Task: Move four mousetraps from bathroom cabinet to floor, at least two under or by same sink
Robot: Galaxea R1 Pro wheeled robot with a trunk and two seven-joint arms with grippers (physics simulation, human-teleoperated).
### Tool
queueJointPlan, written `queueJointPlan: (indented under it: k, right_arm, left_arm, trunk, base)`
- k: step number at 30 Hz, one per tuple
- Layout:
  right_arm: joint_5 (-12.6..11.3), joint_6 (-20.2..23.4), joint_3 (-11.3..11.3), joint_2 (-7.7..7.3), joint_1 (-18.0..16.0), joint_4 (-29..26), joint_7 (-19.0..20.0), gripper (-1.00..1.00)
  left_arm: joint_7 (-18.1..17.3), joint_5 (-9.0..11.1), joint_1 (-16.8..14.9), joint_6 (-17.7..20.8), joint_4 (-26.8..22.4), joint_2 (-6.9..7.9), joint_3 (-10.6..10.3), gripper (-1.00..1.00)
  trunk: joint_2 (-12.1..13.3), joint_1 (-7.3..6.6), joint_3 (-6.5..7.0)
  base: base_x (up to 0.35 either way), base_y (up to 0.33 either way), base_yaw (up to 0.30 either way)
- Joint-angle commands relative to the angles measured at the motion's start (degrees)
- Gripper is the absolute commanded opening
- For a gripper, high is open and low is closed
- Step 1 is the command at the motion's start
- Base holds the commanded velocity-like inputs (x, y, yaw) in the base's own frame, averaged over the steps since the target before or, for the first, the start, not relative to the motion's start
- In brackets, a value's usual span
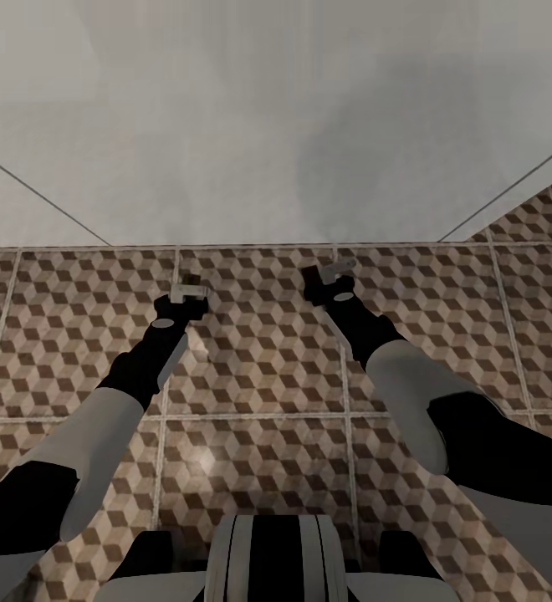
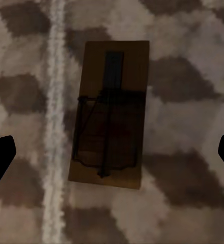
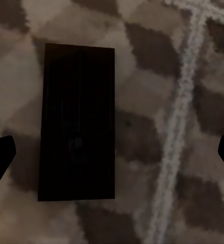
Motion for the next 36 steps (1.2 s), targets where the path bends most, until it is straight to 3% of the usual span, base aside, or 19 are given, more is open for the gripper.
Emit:
queueJointPlan:
  k: [1, 11, 36]
  right_arm:
    - [0.57, 0.52, 0.22, 0.00, -0.01, -0.08, -0.23, 1.00]
    - [0.53, 0.52, 0.27, 0.00, -0.01, -0.08, -0.19, 1.00]
    - [0.53, 0.52, 0.27, 0.00, -0.01, -0.08, -0.18, 1.00]
  left_arm:
    - [0.48, 0.41, -0.02, 0.29, -0.09, 0.06, -0.32, 1.00]
    - [0.48, 0.41, -0.02, 0.29, 0.07, 0.14, -0.30, 1.00]
    - [0.48, 0.38, -0.02, 0.27, 1.01, 0.15, -0.33, 1.00]
  trunk:
    - [-0.01, -0.01, -0.03]
    - [-0.01, -0.01, -0.03]
    - [-0.01, -0.01, -0.03]
  base:
    - [0.000, 0.000, 0.000]
    - [-0.075, 0.000, 0.000]
    - [-0.321, 0.000, 0.000]
